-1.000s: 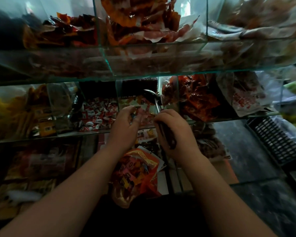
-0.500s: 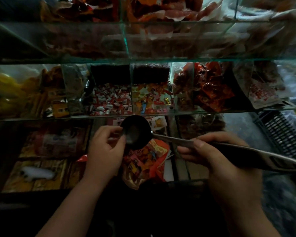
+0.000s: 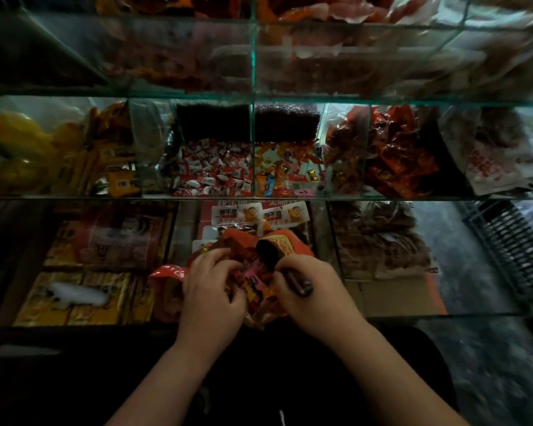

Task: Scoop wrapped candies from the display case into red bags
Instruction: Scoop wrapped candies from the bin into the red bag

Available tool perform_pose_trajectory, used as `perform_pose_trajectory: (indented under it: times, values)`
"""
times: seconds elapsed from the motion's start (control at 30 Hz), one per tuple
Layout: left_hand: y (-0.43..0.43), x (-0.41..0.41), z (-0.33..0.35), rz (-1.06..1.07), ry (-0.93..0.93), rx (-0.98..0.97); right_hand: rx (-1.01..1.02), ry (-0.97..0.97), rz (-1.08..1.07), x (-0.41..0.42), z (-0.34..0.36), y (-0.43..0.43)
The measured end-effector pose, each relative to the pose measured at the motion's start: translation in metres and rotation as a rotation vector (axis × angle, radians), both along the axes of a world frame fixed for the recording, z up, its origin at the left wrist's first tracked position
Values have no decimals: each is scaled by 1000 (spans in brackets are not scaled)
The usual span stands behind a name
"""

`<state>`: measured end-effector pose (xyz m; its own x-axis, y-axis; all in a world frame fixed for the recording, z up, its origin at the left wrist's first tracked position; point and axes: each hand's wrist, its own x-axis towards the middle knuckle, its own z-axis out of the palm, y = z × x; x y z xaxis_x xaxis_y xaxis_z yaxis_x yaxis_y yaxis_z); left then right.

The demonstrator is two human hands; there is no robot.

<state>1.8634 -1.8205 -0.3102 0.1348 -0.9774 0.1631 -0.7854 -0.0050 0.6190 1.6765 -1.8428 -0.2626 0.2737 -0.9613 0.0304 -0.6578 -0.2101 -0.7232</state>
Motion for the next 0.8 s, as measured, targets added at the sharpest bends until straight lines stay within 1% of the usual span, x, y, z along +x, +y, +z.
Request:
perform_pose_trajectory:
  times: [0.03, 0.1, 0.13, 0.17, 0.23, 0.3, 0.37, 0.43, 0.47, 0.57, 0.67, 0.73, 0.8]
  values:
    - [0, -2, 0, -20, 43, 11, 20, 42, 14, 6, -8, -5]
    - [2, -4, 1, -22, 99, 32, 16, 24, -48, 18, -20, -11]
    - [2, -5, 1, -13, 109, 42, 12, -15, -110, 21, -23, -12]
    - [2, -5, 1, -5, 118, 50, 50, -61, -192, 23, -25, -16]
    - [3, -3, 1, 6, 150, 60, 208, -171, -328, 25, -25, -22]
    - [4, 0, 0, 15, 194, 69, 282, -230, -342, 22, -28, -24]
    - [6, 2, 0, 26, 219, 87, 273, -281, -322, 19, -28, -20]
    - [7, 2, 1, 36, 229, 93, 303, -326, -374, 17, -29, -17]
    - [7, 2, 1, 38, 231, 88, 331, -390, -425, 17, -29, -16]
    - [8, 2, 1, 27, 228, 74, 416, -617, -605, 14, -30, -10]
    - [9, 2, 3, 26, 208, 73, 392, -797, -694, 5, -21, -1]
    - [8, 0, 5, 31, 155, 49, 371, -851, -721, -3, -13, 4]
    - [6, -2, 8, 23, 35, 8, 366, -839, -732, -11, -5, 7]
